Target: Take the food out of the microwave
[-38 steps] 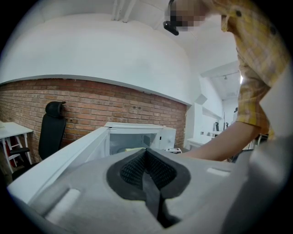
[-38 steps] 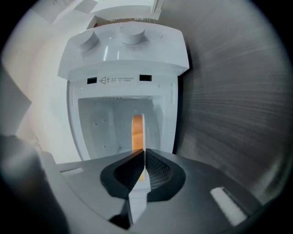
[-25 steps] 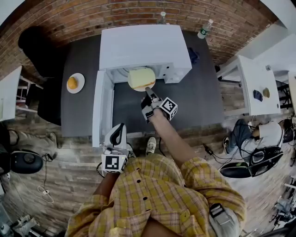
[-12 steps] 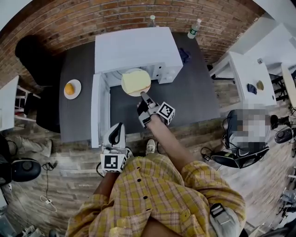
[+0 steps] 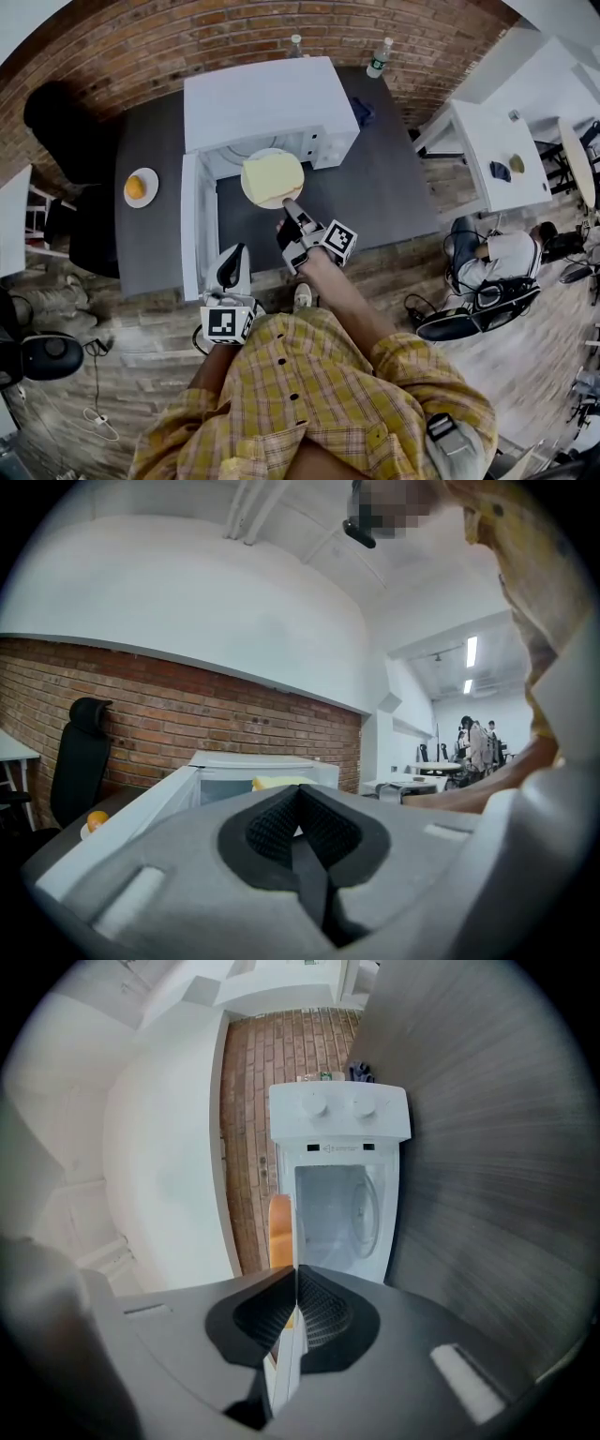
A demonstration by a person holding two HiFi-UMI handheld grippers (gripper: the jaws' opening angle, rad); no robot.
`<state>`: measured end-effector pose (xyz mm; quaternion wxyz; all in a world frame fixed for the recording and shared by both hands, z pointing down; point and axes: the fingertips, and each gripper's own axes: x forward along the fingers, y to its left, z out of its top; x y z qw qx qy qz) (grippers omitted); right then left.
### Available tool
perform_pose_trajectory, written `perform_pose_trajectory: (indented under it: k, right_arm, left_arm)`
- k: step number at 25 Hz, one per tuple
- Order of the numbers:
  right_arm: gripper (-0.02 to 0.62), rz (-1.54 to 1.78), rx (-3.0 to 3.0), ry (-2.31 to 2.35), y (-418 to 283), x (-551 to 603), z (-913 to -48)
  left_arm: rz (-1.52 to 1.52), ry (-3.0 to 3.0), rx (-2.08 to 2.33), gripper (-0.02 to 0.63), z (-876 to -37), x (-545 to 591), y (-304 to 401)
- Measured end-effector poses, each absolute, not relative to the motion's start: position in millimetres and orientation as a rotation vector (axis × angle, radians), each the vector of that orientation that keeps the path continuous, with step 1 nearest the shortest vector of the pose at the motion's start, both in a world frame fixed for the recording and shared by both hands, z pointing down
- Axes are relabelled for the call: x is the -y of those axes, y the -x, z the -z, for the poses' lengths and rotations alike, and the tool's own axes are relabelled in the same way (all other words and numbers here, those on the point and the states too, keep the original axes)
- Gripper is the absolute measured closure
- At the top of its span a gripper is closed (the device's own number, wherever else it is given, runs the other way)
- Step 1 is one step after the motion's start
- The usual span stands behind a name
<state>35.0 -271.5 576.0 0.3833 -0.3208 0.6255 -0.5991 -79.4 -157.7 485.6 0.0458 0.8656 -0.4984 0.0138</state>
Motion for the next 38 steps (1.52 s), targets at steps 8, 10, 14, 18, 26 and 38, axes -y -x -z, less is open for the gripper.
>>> perform_pose_trajectory:
  k: [8,10,14,18,26,38]
  right_arm:
    - [0.584,1.493,-1.593,0.795,-36.3,253.0,-554.4]
    - [0.584,1.495,-1.582,0.79,-35.8,247.8,-550.9]
    - [0.584,1.495,-1.581,0.78,-34.0,239.5,-545.1]
    - [0.584,1.485,-1.59,0.778,-34.8,233.1,-540.5]
    - [0.584,1.488,-1.601,0.771,-36.0,220.1,-532.7]
    - [0.584,1.463,-1.613,0.761,-40.2,209.9,-522.8]
  left_arm:
    - [-0.02,-2.666,1.475,0.607,-484.0,163.5,74.3]
    - [-0.021,-2.67,1.467,0.607,-484.0,165.4,72.4]
    - [-0.02,-2.679,1.459,0.607,-482.3,167.8,69.8]
    - [-0.018,-2.683,1.454,0.607,-482.6,167.5,69.0]
    - [-0.012,-2.693,1.444,0.607,-479.6,168.2,65.7]
    - [-0.003,-2.705,1.447,0.607,-478.4,168.8,62.7]
